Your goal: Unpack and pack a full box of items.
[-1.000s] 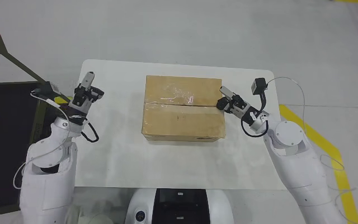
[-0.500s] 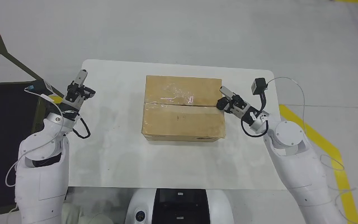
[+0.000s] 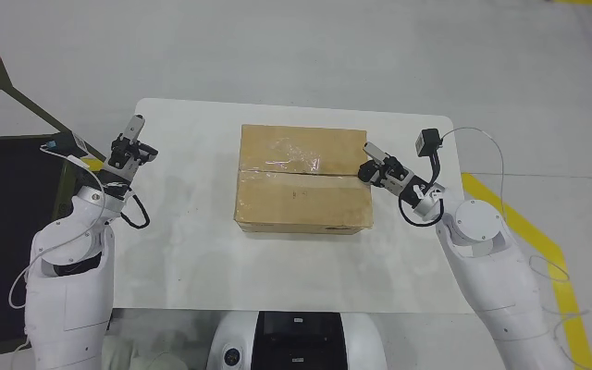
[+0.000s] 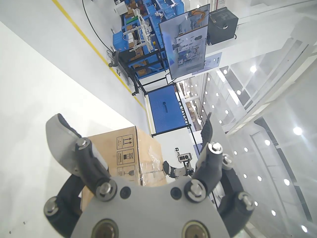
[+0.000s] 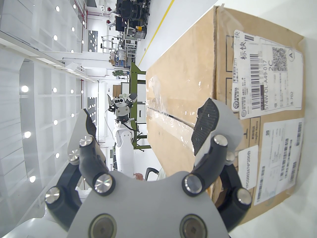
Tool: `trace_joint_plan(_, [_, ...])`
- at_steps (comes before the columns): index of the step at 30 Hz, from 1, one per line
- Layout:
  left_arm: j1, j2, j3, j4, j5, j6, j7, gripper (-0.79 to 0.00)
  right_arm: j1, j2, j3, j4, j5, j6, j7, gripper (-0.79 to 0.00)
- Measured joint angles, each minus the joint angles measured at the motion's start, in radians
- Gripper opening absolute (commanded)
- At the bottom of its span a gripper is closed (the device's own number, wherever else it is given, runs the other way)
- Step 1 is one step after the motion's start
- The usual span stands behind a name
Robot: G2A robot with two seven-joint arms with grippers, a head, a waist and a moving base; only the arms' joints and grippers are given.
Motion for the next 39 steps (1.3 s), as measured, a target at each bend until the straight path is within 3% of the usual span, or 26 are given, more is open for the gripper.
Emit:
trace_joint_plan(18, [0.0, 0.0, 0.0, 0.0, 0.0, 0.0, 0.0, 0.0, -0.002, 0.0, -0.001, -0.003, -0.005, 0.002, -0.005, 0.0])
trace_joint_plan(29, [0.0, 0.0, 0.0, 0.0, 0.0, 0.0, 0.0, 0.0, 0.011, -0.004, -0.011, -0.12, 0.007, 0.058, -0.001, 0.0])
trace_joint_plan(39, [0.0, 0.0, 0.0, 0.0, 0.0, 0.0, 0.0, 0.0, 0.122, -0.038, -0.157, -0.103, 0.058, 0.088, -0.005, 0.0])
